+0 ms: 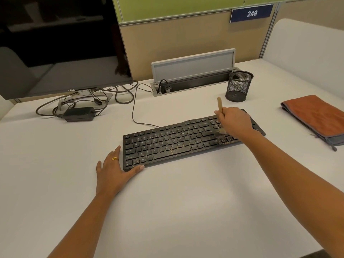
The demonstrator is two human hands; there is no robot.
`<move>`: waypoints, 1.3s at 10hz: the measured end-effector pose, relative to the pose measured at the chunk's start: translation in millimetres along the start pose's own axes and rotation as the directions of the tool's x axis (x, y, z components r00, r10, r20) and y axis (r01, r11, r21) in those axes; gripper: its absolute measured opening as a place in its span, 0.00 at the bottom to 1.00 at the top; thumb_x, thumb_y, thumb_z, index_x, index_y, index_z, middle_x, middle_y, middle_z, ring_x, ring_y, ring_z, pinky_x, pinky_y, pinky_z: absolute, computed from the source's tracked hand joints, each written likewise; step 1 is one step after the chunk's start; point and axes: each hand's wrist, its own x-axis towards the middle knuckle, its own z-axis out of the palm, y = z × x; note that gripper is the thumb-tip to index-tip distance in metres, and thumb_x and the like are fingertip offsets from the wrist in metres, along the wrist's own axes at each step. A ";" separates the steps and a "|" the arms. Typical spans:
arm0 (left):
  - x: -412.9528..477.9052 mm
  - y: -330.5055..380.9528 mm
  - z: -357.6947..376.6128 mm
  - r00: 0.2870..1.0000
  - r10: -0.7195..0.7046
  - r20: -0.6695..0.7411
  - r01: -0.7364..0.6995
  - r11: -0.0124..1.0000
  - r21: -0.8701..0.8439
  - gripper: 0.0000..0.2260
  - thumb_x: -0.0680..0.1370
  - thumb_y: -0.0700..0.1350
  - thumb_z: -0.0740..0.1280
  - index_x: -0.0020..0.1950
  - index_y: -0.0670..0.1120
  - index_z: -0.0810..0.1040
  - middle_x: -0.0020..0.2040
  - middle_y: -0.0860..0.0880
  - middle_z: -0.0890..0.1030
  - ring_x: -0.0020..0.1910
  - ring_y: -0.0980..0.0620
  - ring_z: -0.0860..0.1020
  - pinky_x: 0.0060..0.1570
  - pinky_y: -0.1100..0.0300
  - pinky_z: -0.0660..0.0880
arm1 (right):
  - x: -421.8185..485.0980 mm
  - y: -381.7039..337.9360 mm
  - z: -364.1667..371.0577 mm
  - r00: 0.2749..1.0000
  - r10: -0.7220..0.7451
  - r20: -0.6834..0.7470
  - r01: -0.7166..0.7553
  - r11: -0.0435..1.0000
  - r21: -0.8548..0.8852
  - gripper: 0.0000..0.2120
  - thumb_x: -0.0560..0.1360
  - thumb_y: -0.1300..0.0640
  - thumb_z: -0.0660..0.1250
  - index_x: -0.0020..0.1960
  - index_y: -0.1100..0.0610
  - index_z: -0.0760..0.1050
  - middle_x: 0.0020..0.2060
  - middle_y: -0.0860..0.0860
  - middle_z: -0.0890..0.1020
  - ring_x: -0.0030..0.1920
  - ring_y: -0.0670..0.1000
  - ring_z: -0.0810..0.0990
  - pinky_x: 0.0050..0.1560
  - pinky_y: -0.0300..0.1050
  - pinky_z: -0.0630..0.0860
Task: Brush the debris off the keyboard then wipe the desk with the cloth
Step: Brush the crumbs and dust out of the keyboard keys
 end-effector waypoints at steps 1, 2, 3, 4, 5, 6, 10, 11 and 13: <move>-0.2 1.1 -0.6 1.000 0.002 0.000 -0.002 1.000 -0.005 0.52 0.60 0.73 0.61 0.77 0.47 0.57 0.75 0.48 0.63 0.75 0.50 0.59 0.75 0.46 0.47 | 2.3 3.2 2.3 0.998 0.058 -0.003 -0.055 0.963 0.265 0.21 0.81 0.48 0.53 0.50 0.61 0.79 0.41 0.55 0.81 0.44 0.56 0.77 0.41 0.44 0.67; -0.8 1.7 -0.7 1.000 0.002 -0.001 -0.002 1.000 -0.002 0.52 0.60 0.73 0.61 0.77 0.47 0.56 0.75 0.48 0.63 0.75 0.50 0.59 0.75 0.46 0.47 | 1.8 -0.1 7.2 0.996 0.078 0.031 -0.084 0.920 0.383 0.21 0.81 0.48 0.54 0.49 0.60 0.80 0.37 0.52 0.78 0.40 0.52 0.76 0.40 0.43 0.67; -0.7 1.5 -0.7 1.000 0.000 0.002 0.000 1.000 -0.001 0.52 0.60 0.73 0.61 0.77 0.47 0.56 0.75 0.48 0.63 0.75 0.50 0.59 0.75 0.46 0.47 | 0.4 -1.3 10.5 0.996 0.066 0.054 -0.078 0.959 0.271 0.21 0.81 0.47 0.52 0.48 0.60 0.79 0.38 0.53 0.79 0.41 0.53 0.76 0.41 0.45 0.69; -0.6 1.3 -0.3 1.000 0.000 0.001 0.000 1.000 -0.005 0.52 0.60 0.74 0.61 0.77 0.47 0.56 0.75 0.48 0.63 0.75 0.50 0.58 0.75 0.46 0.47 | 3.1 -0.4 9.9 0.997 0.056 0.056 -0.067 0.977 0.201 0.23 0.81 0.47 0.51 0.49 0.62 0.78 0.42 0.56 0.82 0.43 0.56 0.78 0.43 0.47 0.71; -0.7 1.0 -0.3 1.000 -0.002 -0.001 0.002 1.000 -0.011 0.52 0.60 0.73 0.61 0.77 0.47 0.56 0.75 0.48 0.63 0.75 0.51 0.58 0.75 0.47 0.46 | 3.4 -1.8 7.0 0.996 0.087 -0.020 -0.079 0.959 0.273 0.23 0.81 0.47 0.51 0.49 0.61 0.79 0.42 0.56 0.81 0.43 0.55 0.77 0.41 0.45 0.68; -0.8 1.1 -0.5 1.000 -0.004 -0.003 0.004 1.000 -0.007 0.52 0.59 0.74 0.61 0.77 0.47 0.56 0.75 0.48 0.63 0.75 0.51 0.58 0.75 0.47 0.46 | 2.7 -0.9 8.9 0.995 0.094 -0.012 -0.088 0.959 0.269 0.22 0.81 0.47 0.52 0.50 0.61 0.79 0.42 0.56 0.81 0.44 0.56 0.78 0.41 0.45 0.69; -1.2 1.3 -1.1 1.000 -0.007 0.008 0.007 1.000 -0.016 0.52 0.60 0.73 0.61 0.78 0.47 0.55 0.76 0.48 0.62 0.76 0.52 0.57 0.75 0.47 0.45 | -2.4 -12.9 9.7 0.987 -0.056 0.151 -0.045 0.803 0.594 0.21 0.81 0.50 0.54 0.42 0.60 0.79 0.31 0.49 0.77 0.32 0.47 0.73 0.35 0.39 0.70; -1.3 1.3 -0.7 1.000 -0.007 0.012 0.007 1.000 -0.020 0.53 0.60 0.73 0.61 0.78 0.47 0.55 0.76 0.48 0.62 0.76 0.52 0.57 0.75 0.47 0.45 | -5.9 -20.0 10.1 0.969 -0.119 0.218 -0.013 0.852 0.524 0.20 0.81 0.49 0.54 0.44 0.59 0.78 0.31 0.48 0.76 0.32 0.45 0.73 0.34 0.37 0.69; -1.0 1.5 -0.9 1.000 -0.001 0.007 0.001 1.000 -0.010 0.52 0.60 0.73 0.61 0.78 0.47 0.55 0.76 0.48 0.63 0.75 0.51 0.58 0.75 0.46 0.46 | -1.2 -23.5 3.8 0.997 -0.073 0.021 0.075 0.989 -0.129 0.21 0.82 0.49 0.49 0.51 0.61 0.76 0.40 0.56 0.79 0.42 0.56 0.76 0.39 0.45 0.67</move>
